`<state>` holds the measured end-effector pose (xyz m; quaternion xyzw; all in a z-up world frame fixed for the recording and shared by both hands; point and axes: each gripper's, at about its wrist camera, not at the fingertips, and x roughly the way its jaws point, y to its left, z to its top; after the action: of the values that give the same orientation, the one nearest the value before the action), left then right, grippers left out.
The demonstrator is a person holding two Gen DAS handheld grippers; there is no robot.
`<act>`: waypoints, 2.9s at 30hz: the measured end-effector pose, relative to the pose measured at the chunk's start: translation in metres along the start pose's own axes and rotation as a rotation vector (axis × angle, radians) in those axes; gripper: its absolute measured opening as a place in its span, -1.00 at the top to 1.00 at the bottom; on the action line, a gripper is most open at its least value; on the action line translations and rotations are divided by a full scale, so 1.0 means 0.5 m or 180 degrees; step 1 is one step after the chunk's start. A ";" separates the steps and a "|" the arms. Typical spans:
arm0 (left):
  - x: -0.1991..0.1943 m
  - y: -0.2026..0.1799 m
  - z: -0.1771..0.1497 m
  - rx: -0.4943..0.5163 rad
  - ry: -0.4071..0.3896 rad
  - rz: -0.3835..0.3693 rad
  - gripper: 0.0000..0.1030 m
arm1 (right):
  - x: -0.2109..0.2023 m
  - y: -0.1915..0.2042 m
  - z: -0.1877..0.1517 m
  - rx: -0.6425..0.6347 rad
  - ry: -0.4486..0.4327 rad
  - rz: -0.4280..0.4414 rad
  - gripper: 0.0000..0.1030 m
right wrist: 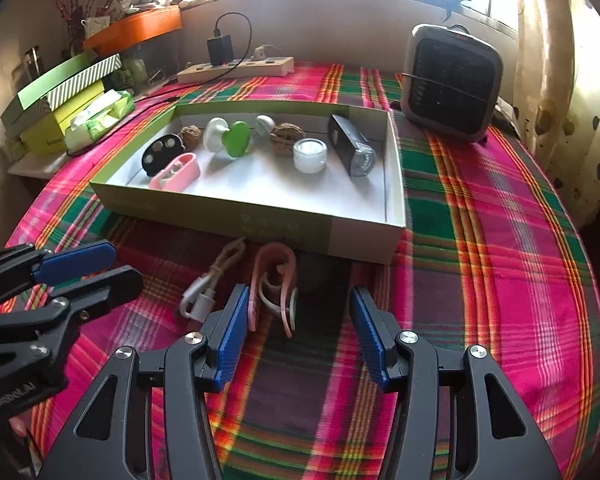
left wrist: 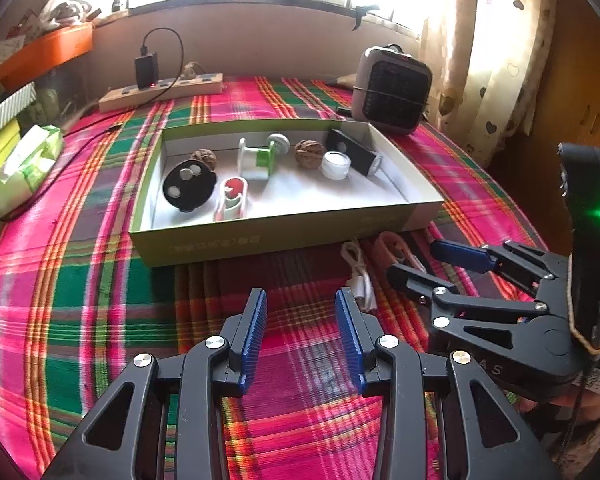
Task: Organize objects
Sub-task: 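Close the right gripper on the pink clip while the left gripper grasps the white USB cable, then lift and carry the pink clip and white cable with both grippers into the lid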
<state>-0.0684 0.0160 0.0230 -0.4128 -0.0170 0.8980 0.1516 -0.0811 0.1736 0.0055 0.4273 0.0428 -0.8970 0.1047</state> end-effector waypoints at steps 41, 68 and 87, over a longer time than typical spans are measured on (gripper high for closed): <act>0.079 -0.071 0.028 0.0243 0.0270 -0.0020 0.26 | -0.001 -0.052 -0.005 -0.0074 0.0013 0.0059 0.44; 0.066 -0.071 0.024 0.0135 0.0167 0.0107 0.72 | -0.018 -0.053 -0.017 -0.0096 -0.0026 0.0083 0.53; 0.051 -0.063 0.018 0.0081 0.0092 0.0035 0.84 | -0.033 -0.043 -0.020 -0.0096 -0.0078 0.0104 0.54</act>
<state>-0.0825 0.0541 0.0150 -0.4239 -0.0012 0.8928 0.1521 -0.0681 0.1985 0.0114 0.4152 0.0480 -0.8996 0.1263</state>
